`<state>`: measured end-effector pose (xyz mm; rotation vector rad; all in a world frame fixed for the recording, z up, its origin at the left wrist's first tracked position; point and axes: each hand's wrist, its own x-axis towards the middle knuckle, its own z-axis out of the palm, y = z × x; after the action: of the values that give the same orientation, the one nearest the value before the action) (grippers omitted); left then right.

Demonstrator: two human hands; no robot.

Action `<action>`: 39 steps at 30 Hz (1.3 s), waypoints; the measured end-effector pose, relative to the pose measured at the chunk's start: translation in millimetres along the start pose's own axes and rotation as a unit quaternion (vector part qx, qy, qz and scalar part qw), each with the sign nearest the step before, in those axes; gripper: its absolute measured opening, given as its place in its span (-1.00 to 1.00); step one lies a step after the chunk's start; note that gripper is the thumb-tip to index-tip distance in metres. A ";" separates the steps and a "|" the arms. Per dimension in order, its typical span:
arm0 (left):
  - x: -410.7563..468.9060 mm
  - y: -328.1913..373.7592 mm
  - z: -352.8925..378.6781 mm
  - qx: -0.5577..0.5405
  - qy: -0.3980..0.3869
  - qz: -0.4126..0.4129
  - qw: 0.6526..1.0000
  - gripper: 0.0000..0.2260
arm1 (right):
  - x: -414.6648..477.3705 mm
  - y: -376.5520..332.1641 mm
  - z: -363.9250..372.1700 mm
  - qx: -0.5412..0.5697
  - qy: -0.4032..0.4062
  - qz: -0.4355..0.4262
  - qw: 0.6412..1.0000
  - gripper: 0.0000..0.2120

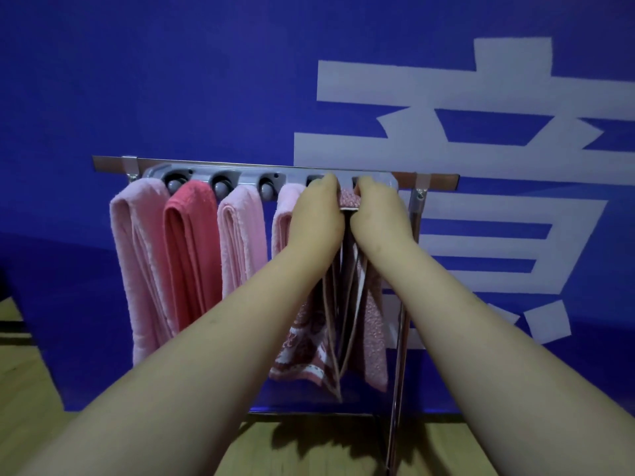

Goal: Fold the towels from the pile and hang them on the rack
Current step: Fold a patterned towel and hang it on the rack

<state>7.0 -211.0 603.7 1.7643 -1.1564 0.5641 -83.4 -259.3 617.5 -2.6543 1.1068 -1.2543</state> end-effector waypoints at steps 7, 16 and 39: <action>-7.5 -2.7 9.3 -0.102 0.003 -0.015 0.995 -0.79 | -4.9 7.4 9.3 0.045 0.020 0.001 0.999 -0.62; -66.9 -24.7 50.1 -0.273 -0.032 -0.175 0.946 -0.81 | -41.4 26.0 55.2 0.151 -0.077 0.104 0.980 -0.78; -160.7 -109.9 132.8 -0.327 -0.156 -0.286 0.887 -0.96 | -134.7 81.1 165.0 0.257 -0.137 0.273 0.917 -0.84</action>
<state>17.6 -238.4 369.9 1.4987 -0.8196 -0.4420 -78.0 -285.5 391.2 -1.8767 1.1547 -0.8714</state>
